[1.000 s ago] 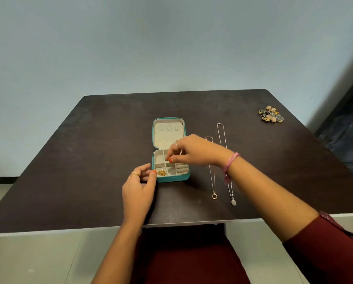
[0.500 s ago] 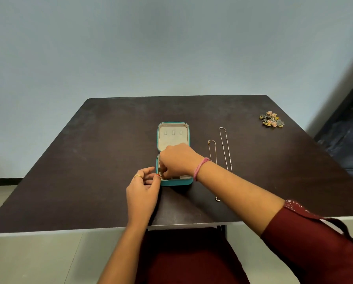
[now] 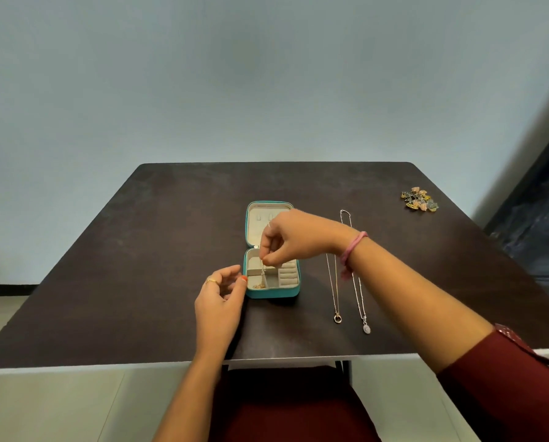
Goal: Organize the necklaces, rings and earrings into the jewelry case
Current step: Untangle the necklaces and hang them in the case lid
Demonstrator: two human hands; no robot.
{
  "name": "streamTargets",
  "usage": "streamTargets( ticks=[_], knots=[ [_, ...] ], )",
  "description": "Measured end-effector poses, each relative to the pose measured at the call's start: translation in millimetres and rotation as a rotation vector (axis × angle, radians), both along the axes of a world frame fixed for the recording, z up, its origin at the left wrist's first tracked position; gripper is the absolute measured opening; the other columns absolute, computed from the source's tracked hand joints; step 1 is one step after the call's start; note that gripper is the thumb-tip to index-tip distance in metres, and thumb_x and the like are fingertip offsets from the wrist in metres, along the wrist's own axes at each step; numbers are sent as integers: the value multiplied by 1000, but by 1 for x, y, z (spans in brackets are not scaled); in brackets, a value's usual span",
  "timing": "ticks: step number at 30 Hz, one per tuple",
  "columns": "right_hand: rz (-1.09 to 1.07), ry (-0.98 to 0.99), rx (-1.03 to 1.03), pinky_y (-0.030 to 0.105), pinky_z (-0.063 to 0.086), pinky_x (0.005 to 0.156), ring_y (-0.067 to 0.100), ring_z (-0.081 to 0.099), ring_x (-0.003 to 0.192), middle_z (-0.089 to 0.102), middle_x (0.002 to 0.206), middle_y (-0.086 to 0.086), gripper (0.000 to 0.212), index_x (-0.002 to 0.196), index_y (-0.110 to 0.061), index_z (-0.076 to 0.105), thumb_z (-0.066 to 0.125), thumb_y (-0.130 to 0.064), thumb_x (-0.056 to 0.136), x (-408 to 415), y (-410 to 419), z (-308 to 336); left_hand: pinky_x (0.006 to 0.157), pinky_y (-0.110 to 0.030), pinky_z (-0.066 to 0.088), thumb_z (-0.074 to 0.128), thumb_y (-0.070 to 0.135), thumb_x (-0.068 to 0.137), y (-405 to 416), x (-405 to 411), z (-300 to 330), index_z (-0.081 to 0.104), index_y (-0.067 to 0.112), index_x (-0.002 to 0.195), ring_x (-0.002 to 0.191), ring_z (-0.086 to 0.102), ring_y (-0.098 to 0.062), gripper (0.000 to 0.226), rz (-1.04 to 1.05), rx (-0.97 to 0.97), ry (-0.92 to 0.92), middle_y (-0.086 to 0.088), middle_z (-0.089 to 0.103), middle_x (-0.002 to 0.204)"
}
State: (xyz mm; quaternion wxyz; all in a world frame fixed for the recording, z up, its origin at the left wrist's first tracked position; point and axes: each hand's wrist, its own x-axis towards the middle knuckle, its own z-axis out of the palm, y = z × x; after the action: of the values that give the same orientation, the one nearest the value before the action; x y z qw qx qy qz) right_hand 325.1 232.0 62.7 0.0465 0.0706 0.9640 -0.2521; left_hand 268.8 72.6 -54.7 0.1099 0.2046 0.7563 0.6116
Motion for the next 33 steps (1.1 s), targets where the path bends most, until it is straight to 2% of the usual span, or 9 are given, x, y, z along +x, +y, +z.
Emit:
streamTargets(
  ticks=[6,8,11,16,20,24,27,31,33],
  knots=[
    [-13,178,-107,24,56,72,4,68,71,71,73,-13,14,93,-12,74,62,-12,86,18,8,36,65,-2,42,61,19,91,2,-2,30,58,30,114,96,56,5,26,-3,42,104,9,59,117],
    [-27,210,-114,24,55,71,3,68,74,70,75,-16,17,97,-14,73,59,-12,89,24,10,45,65,0,42,60,16,91,3,-1,51,61,25,114,94,58,8,25,-35,97,148,8,62,113],
    [-20,273,-93,29,55,79,6,66,85,69,91,-7,19,101,-23,70,53,-16,93,32,11,56,64,-2,44,58,14,92,5,4,86,65,19,111,89,58,17,20,-149,193,197,14,65,101],
    [-1,444,-154,38,55,87,12,66,96,67,104,-1,19,110,-19,66,53,-17,96,41,13,70,70,-6,47,65,20,87,13,4,126,65,22,113,91,63,8,26,-310,239,229,13,69,99],
    [-34,535,-339,42,55,88,19,69,94,70,98,4,16,107,-14,63,61,-15,92,45,16,68,73,-9,49,70,22,83,22,-1,139,65,19,114,92,66,2,31,-343,218,240,9,71,99],
    [-56,565,-457,35,57,83,15,70,90,70,92,1,12,102,-12,64,62,-12,90,48,16,67,80,-21,54,72,24,82,29,-3,148,68,22,109,89,68,-3,28,-359,178,262,8,73,96],
    [-69,581,-510,34,57,83,18,69,95,70,99,8,15,105,-8,65,59,-12,91,50,15,66,82,-29,57,73,25,81,33,-4,155,70,22,107,87,70,-5,27,-372,153,282,5,74,93],
    [-127,643,-529,44,56,87,22,68,99,71,106,10,17,105,-12,68,62,-17,90,52,15,66,82,-24,56,74,24,80,36,-3,164,70,22,108,86,69,-2,28,-372,142,362,6,74,93],
    [-146,672,-563,44,55,87,20,68,98,71,107,7,14,102,-16,68,63,-18,89,53,14,66,83,-23,56,74,18,81,37,-3,169,70,20,111,88,69,-3,30,-386,179,377,5,74,93]
  ],
)
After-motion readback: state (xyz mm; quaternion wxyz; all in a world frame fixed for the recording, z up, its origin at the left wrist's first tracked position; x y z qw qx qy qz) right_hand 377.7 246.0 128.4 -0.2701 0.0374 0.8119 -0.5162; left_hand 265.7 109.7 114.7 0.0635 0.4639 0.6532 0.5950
